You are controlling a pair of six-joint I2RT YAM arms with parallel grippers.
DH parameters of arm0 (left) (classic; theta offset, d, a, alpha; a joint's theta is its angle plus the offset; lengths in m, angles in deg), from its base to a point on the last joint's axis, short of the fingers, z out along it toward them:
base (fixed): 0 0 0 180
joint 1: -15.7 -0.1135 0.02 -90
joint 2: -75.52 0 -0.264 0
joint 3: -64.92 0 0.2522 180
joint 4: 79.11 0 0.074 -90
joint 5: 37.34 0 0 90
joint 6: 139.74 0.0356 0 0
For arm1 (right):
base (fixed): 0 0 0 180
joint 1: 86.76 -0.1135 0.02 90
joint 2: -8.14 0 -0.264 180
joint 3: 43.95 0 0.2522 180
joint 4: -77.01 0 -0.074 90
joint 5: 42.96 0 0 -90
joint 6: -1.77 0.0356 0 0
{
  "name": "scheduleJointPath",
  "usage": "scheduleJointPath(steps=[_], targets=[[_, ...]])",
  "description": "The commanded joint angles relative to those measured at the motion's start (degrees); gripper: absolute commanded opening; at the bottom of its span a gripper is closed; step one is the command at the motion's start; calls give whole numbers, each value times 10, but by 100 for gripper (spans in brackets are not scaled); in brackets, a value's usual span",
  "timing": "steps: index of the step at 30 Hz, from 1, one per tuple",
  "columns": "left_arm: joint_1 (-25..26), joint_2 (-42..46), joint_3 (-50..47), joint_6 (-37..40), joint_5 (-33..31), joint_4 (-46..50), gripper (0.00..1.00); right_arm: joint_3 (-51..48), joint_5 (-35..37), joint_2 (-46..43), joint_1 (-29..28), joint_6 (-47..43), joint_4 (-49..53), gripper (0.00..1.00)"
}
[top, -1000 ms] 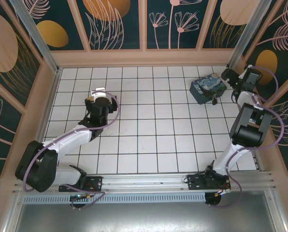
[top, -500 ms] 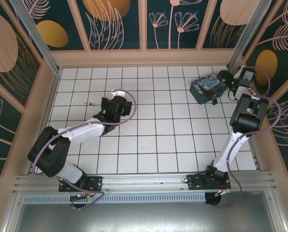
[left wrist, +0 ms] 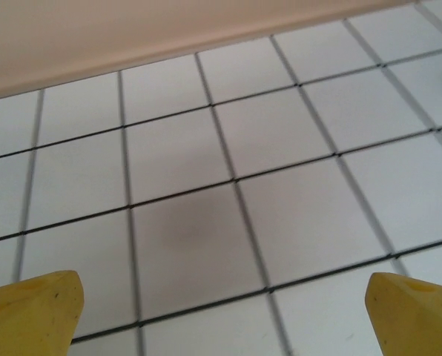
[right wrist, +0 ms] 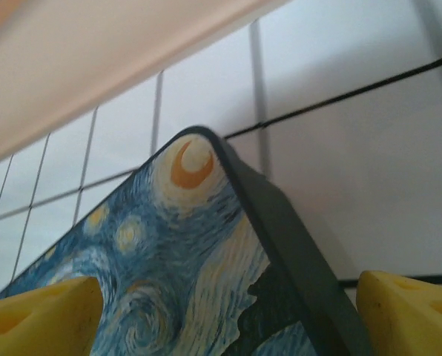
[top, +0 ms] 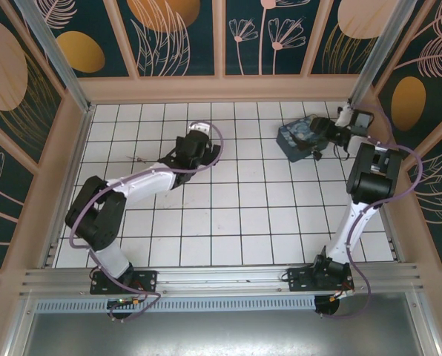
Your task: Unlock the padlock with the key
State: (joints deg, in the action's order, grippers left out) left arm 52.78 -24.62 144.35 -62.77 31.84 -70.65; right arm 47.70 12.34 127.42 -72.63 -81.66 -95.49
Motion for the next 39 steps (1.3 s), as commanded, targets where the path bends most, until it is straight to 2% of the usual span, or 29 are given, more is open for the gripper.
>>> scheduleJointPath(steps=[1, 4, 7, 13, 17, 20, 24, 28, 31, 34, 39], targets=[[2, -35, 51, -120, 68, 57, 96, -39, -17, -61, -65, -9, 19, 87], [3, -44, 50, -206, 140, 50, 93, -101, 11, -107, -109, 21, -3, 87], [4, -31, 7, -223, 197, 4, 89, -168, 18, -158, -150, 66, -49, 87], [0, -32, -10, -239, 226, 26, 91, -239, 32, -215, -226, 145, -103, 85], [-18, -43, -26, -276, 259, -8, 90, -256, 14, -218, -237, 173, -114, 84], [-27, -48, -21, -281, 270, -16, 90, -272, -13, -214, -242, 210, -158, 84], [-48, -29, -22, -282, 249, 7, 91, -273, -26, -194, -255, 231, -190, 84], [-124, -1, -33, -308, 256, 50, 91, -254, -26, -177, -278, 225, -177, 84], [-151, 36, -25, -287, 186, 125, 94, -253, -22, -171, -288, 232, -184, 84], [-184, 61, -25, -312, 119, 202, 94, -251, -24, -177, -288, 232, -183, 84], [-274, 102, -69, -352, 98, 229, 88, -263, 25, -232, -277, 191, -118, 84]])
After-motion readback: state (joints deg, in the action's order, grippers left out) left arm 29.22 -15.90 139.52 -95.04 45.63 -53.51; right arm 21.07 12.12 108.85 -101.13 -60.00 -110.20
